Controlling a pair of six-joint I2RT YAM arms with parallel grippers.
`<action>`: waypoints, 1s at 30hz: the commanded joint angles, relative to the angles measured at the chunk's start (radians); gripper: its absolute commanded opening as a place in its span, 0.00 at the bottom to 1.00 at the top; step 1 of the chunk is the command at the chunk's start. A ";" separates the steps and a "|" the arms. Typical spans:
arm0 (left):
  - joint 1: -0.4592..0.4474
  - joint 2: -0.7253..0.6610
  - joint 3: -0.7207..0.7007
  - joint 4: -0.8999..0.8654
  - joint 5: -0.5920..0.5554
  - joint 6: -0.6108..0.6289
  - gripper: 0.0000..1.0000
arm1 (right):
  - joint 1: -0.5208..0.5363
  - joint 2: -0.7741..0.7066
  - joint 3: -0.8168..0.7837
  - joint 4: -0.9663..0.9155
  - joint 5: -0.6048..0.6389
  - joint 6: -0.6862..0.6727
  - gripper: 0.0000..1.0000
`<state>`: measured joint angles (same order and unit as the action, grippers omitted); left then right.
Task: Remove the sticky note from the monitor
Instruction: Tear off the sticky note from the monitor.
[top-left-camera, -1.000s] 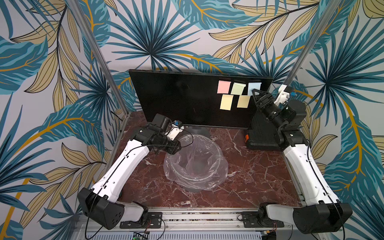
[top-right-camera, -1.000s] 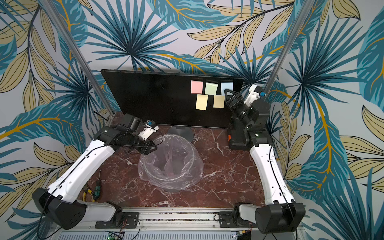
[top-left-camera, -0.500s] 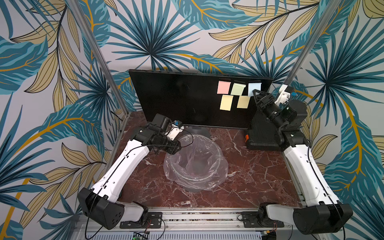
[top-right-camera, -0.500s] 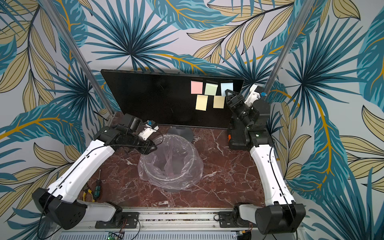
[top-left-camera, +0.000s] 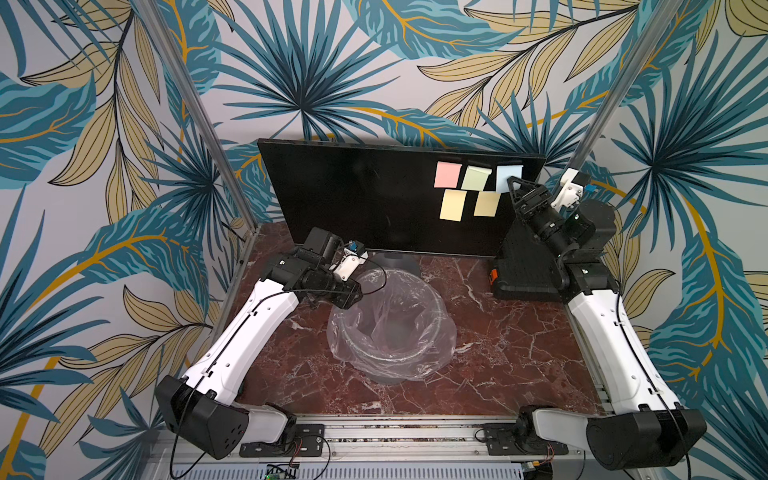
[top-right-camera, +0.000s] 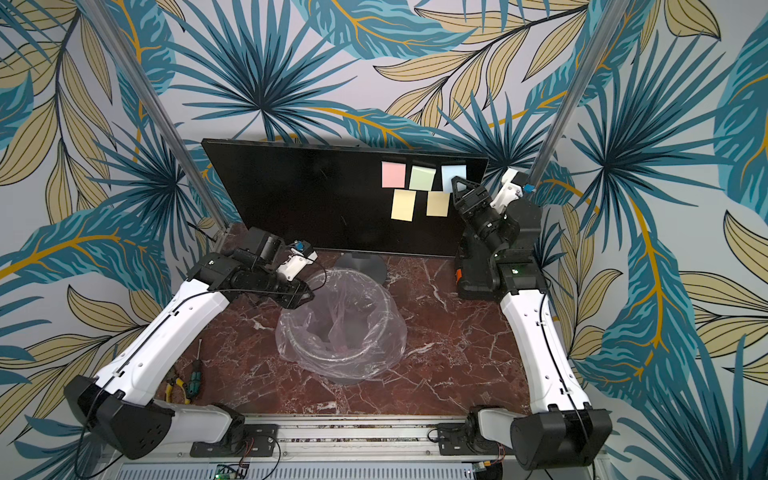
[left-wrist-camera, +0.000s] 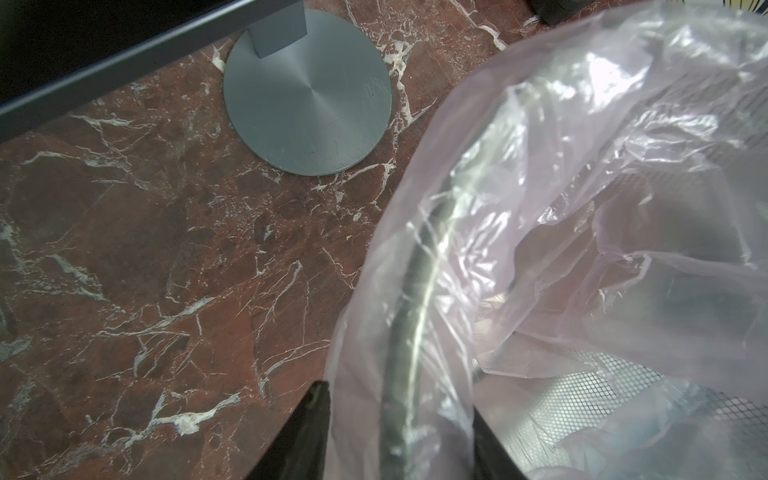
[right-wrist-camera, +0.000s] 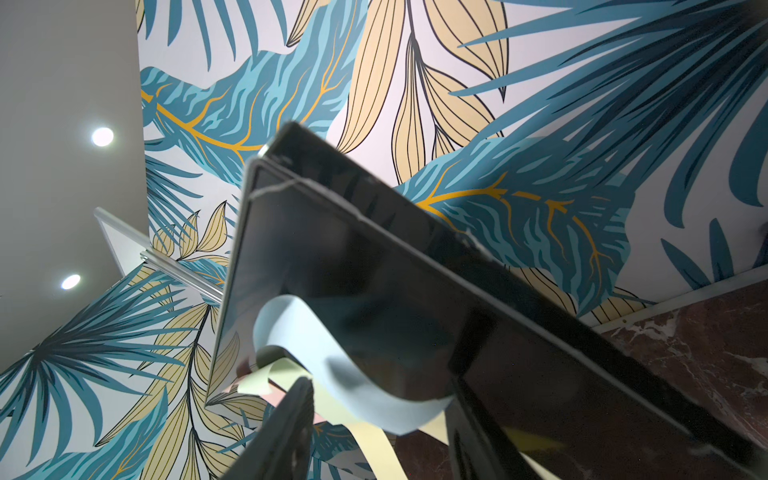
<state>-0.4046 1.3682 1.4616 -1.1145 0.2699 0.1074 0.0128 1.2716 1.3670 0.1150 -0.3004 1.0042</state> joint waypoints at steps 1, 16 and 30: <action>-0.001 -0.010 0.043 -0.003 0.001 0.014 0.47 | -0.002 0.003 0.024 0.039 0.022 0.004 0.46; -0.001 -0.011 0.039 0.003 -0.006 0.014 0.47 | -0.002 -0.016 0.018 0.034 0.037 0.024 0.14; -0.001 -0.014 0.032 0.009 -0.023 0.010 0.46 | -0.001 -0.133 0.020 -0.006 0.009 0.027 0.00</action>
<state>-0.4046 1.3682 1.4612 -1.1141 0.2657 0.1074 0.0128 1.1778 1.3746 0.1257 -0.2718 1.0397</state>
